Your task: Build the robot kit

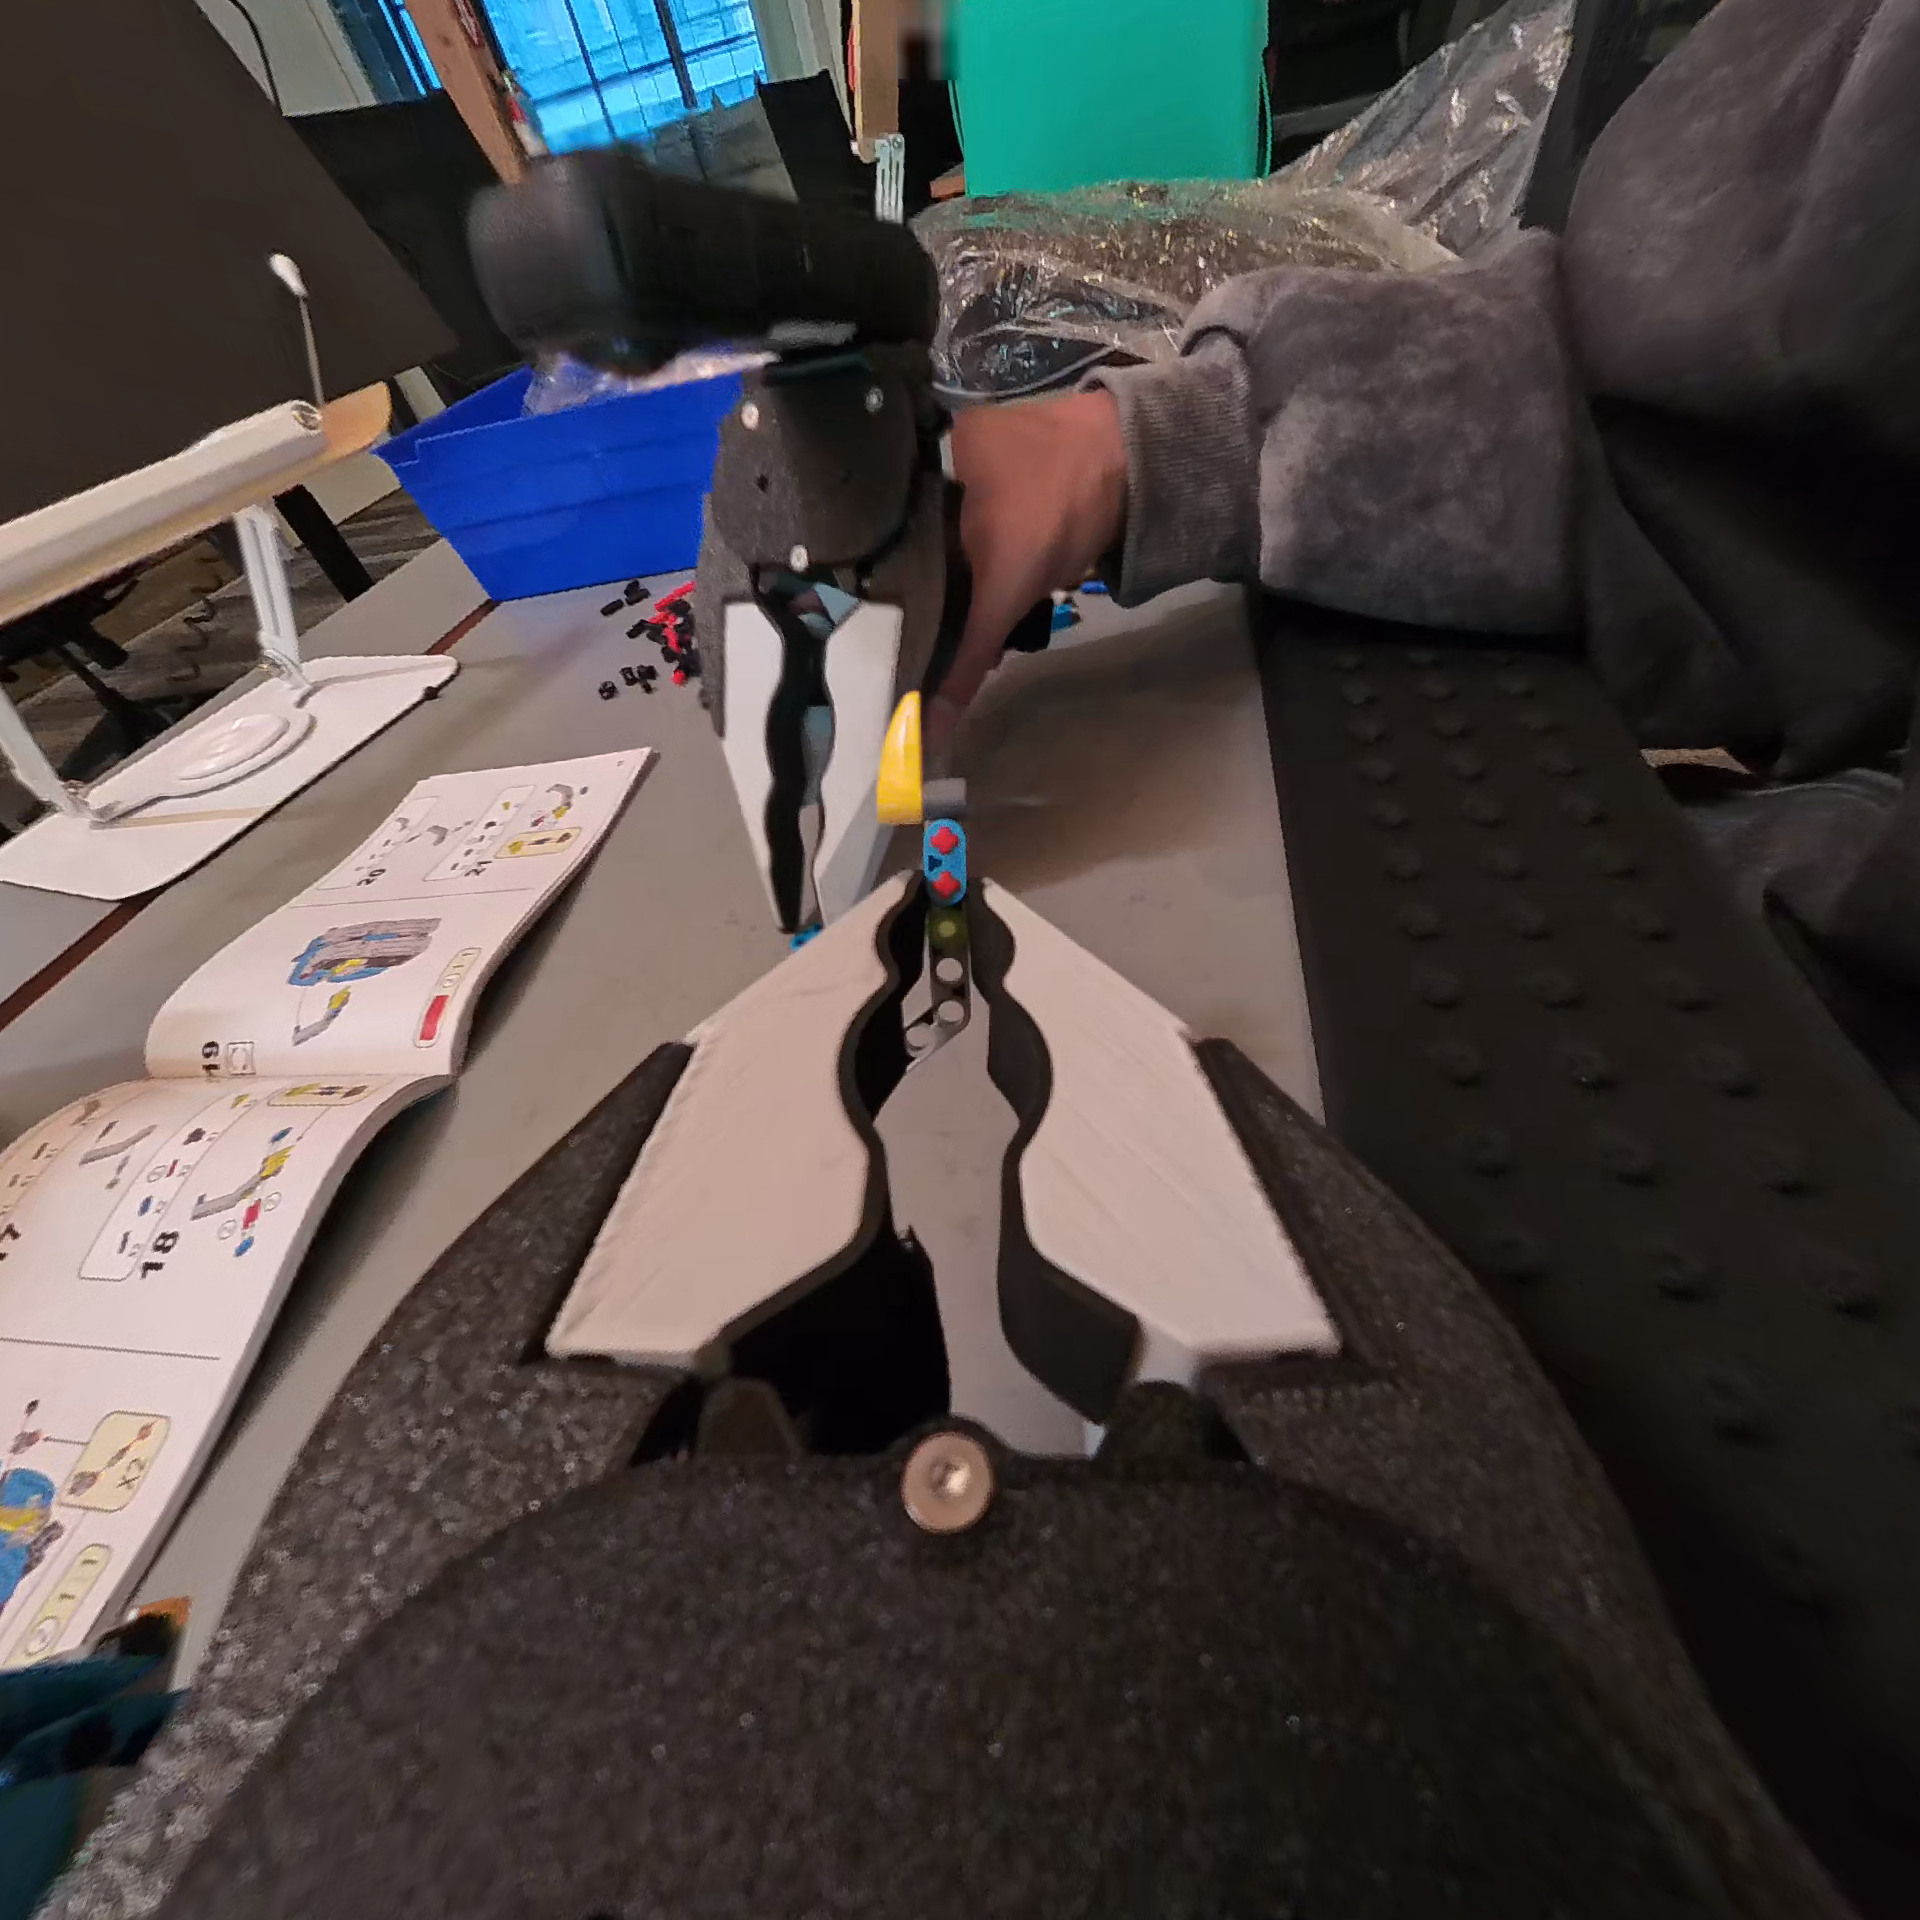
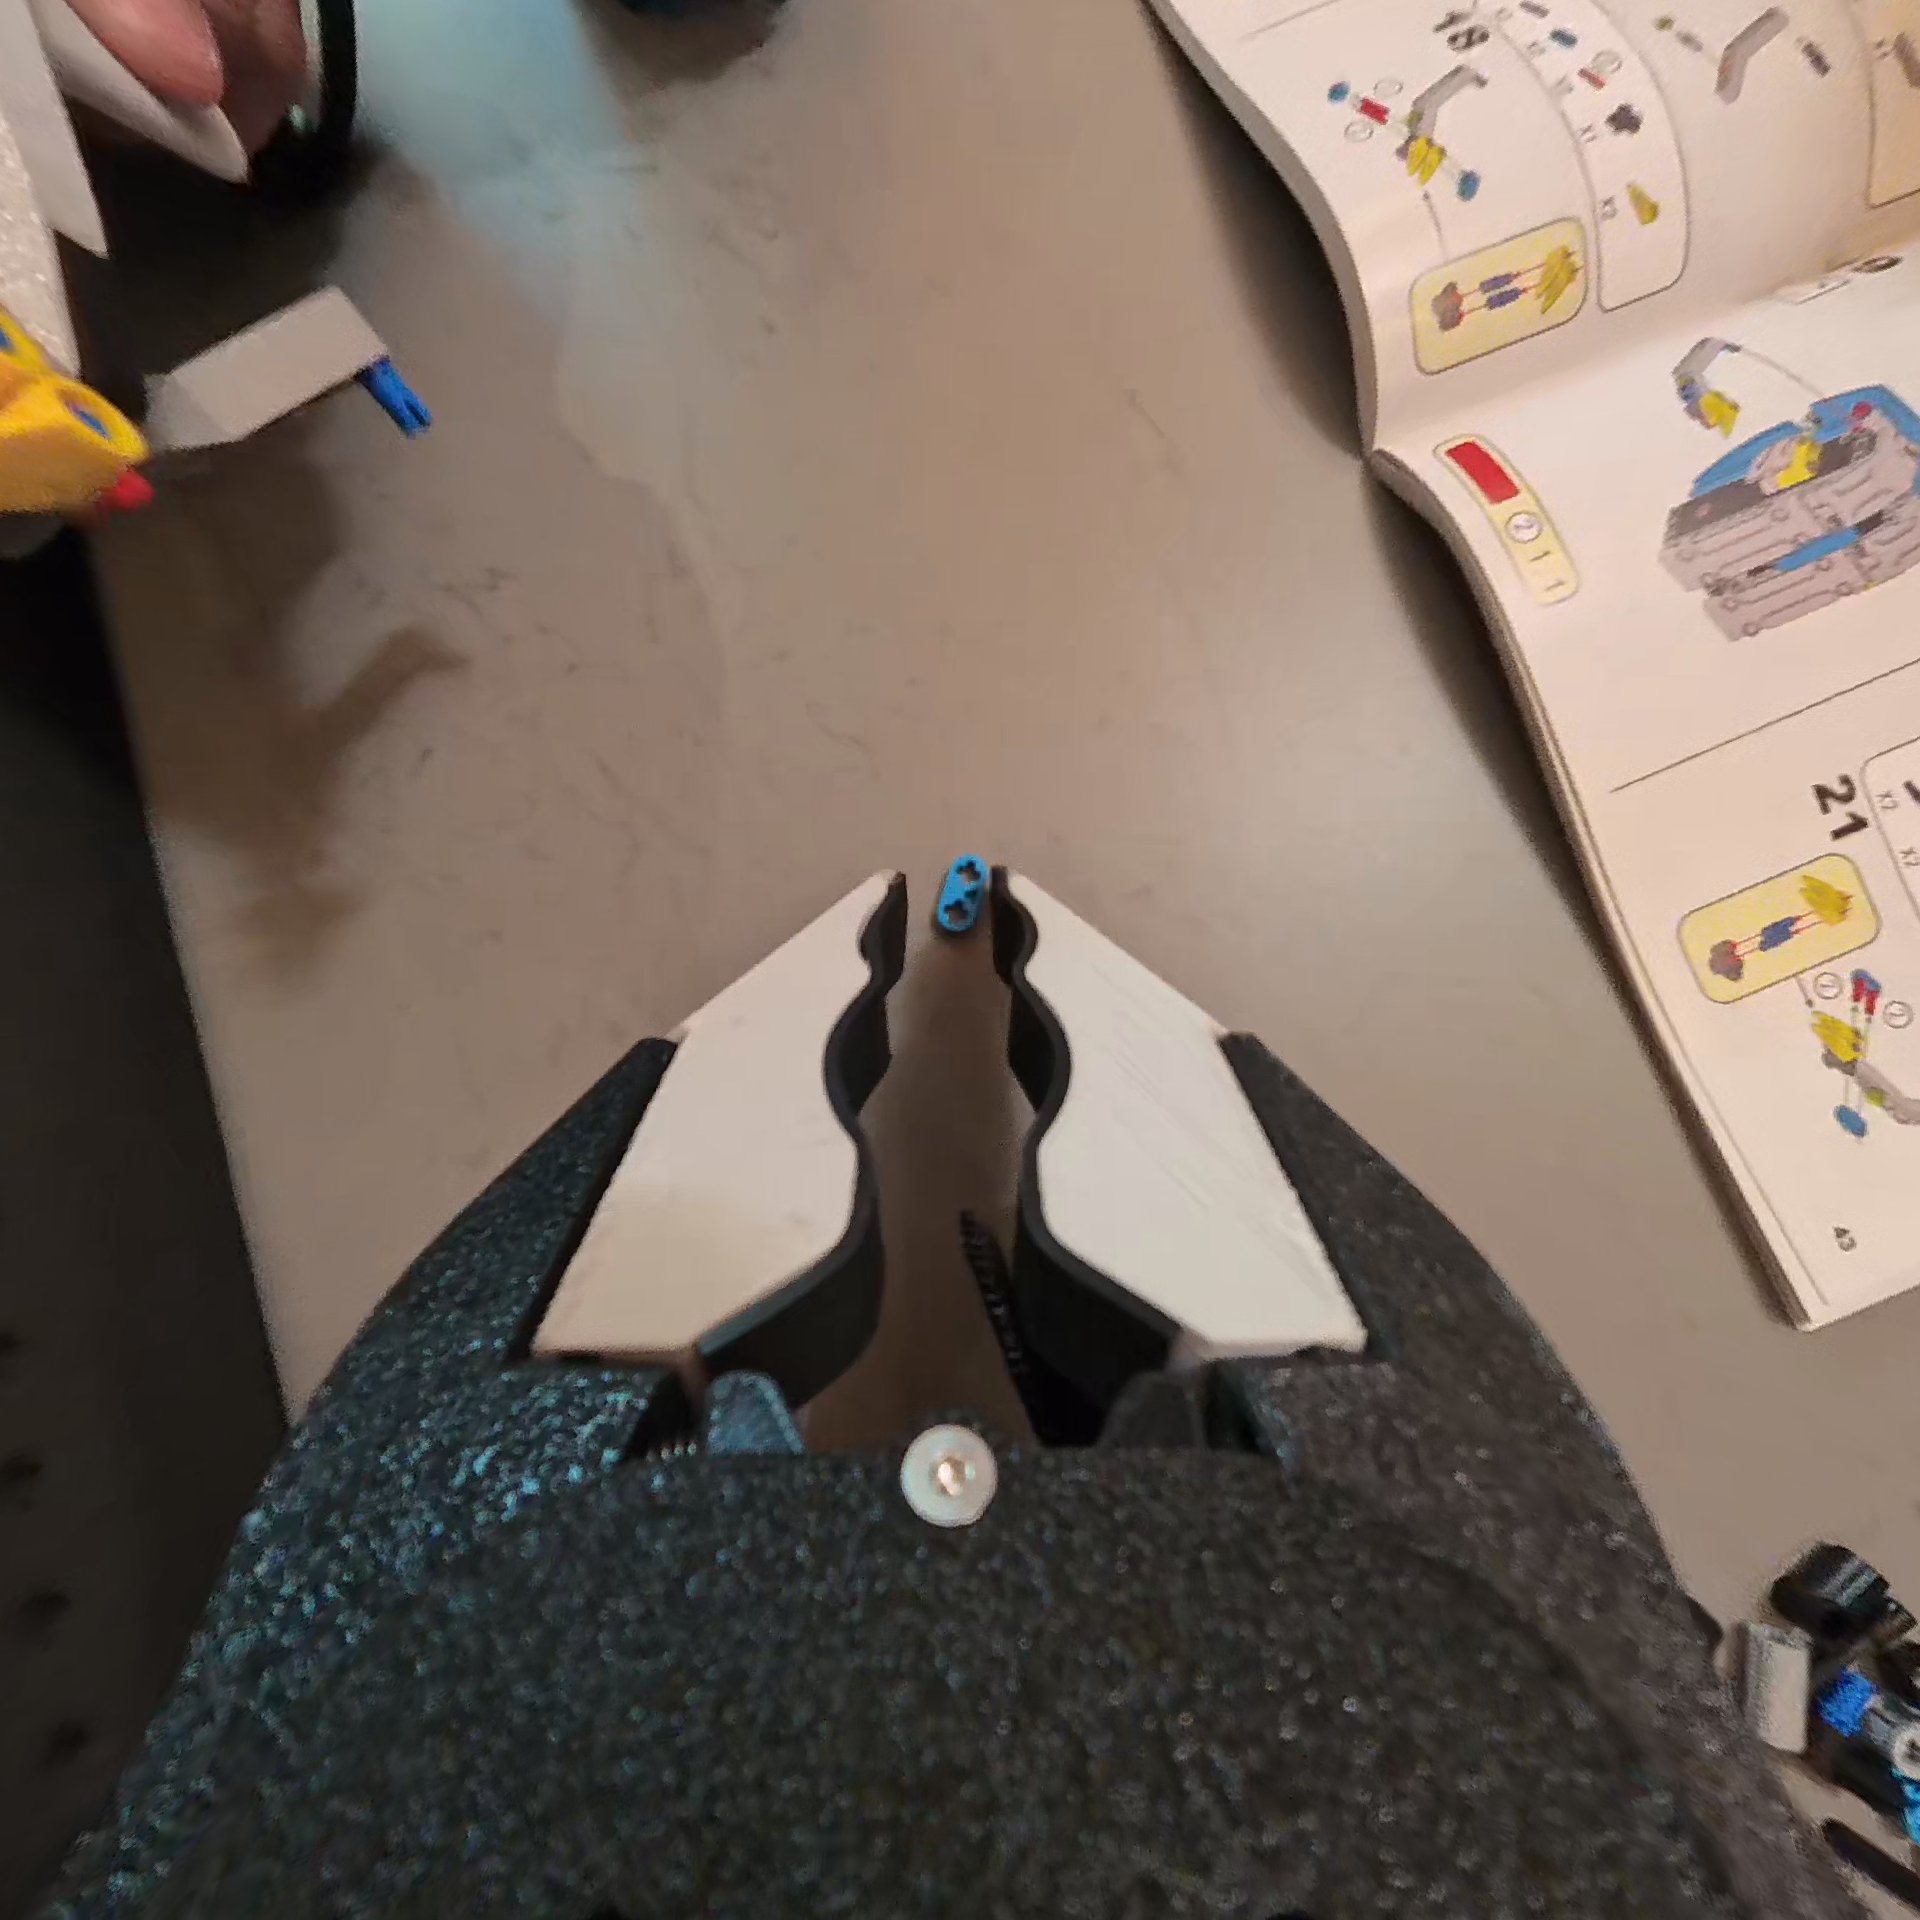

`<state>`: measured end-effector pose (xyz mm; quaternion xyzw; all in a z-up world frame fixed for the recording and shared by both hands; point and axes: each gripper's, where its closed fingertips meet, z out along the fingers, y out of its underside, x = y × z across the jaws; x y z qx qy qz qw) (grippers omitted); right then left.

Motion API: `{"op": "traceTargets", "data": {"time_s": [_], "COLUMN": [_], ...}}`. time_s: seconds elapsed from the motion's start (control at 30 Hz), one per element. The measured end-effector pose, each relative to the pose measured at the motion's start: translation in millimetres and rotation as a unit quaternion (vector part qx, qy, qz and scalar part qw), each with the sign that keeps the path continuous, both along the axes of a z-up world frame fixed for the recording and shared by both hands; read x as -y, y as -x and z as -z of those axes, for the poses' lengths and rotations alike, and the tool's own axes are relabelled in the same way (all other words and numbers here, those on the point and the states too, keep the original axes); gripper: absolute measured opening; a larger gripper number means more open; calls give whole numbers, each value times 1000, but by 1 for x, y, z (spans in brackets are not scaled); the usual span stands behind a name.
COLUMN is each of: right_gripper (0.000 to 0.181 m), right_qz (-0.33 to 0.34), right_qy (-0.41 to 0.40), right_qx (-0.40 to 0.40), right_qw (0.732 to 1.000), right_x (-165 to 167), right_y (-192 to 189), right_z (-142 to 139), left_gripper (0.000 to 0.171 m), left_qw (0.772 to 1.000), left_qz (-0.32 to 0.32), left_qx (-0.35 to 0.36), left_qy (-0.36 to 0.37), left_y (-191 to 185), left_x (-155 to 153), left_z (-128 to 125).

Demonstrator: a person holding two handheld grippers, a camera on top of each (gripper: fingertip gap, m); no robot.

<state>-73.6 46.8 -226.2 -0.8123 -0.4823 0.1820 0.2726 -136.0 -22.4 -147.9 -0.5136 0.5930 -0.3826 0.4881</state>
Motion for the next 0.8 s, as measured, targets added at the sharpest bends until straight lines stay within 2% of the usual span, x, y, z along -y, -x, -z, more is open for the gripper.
{"op": "traceTargets", "data": {"time_s": [0.13, 0.27, 0.33, 0.4, 0.47, 0.53, 0.7, 0.8], "right_gripper": [7, 7, 7, 7, 6, 7, 6, 6], "right_qz": [17, 24, 6, -21, -40, -41, 10, 18], "right_qy": [7, 23, 40, 4, -47, -49, 25, 46], "right_qx": [17, 16, -60, -176, -279, -351, -471, -520], "right_qw": [1000, 999, 997, 984, 958, 934, 882, 853], "right_x": [-2, -2, 7, 13, 20, 29, 29, 29], "right_y": [-1, -1, 16, 36, 52, 63, 77, 78], "right_z": [5, 5, -10, -54, -103, -134, -155, -166], "left_gripper": [7, 7, 7, 7, 7, 7, 7, 7], "left_qw": [999, 991, 983, 973, 957, 940, 895, 883], "left_qz": [-9, -18, -20, -16, -4, 3, 26, 34], "left_qx": [38, 98, 124, 150, 181, 211, 264, 271], "left_qy": [22, 92, 136, 175, 225, 268, 359, 381], "left_y": [4, 11, 14, 17, 20, 23, 27, 26], "left_x": [-7, -21, -27, -31, -32, -34, -38, -38], "left_z": [-14, -32, -39, -46, -58, -69, -84, -84]}}
